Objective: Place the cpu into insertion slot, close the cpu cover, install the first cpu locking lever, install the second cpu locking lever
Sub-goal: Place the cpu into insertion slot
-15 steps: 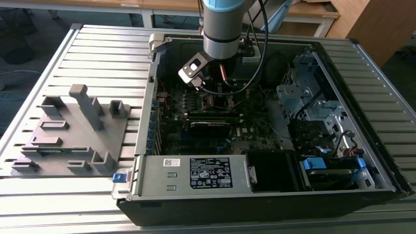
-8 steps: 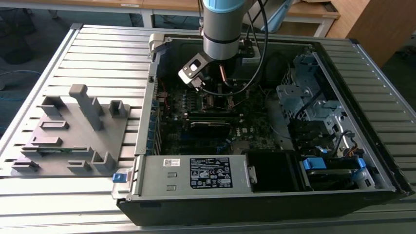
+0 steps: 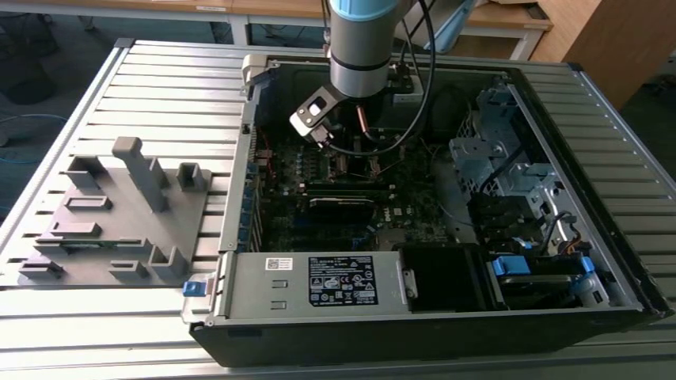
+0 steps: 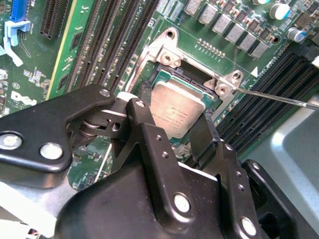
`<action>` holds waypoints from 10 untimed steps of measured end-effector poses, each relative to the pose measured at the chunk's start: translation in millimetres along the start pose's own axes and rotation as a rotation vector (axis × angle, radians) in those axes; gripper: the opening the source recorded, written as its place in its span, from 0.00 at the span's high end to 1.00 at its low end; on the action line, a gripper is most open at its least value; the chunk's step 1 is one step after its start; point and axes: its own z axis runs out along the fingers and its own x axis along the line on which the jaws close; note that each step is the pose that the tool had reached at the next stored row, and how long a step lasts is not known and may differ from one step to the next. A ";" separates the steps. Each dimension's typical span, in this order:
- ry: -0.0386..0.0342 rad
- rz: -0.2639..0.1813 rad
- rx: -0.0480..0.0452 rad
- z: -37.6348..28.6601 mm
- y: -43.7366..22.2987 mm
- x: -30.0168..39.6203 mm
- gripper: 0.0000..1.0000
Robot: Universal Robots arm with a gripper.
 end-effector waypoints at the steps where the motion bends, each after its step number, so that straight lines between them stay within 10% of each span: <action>1: 0.0001 0.000 0.0000 0.1 0.0 0.0 0.46; 10: 0.0008 0.000 -0.0005 0.6 0.1 0.1 0.39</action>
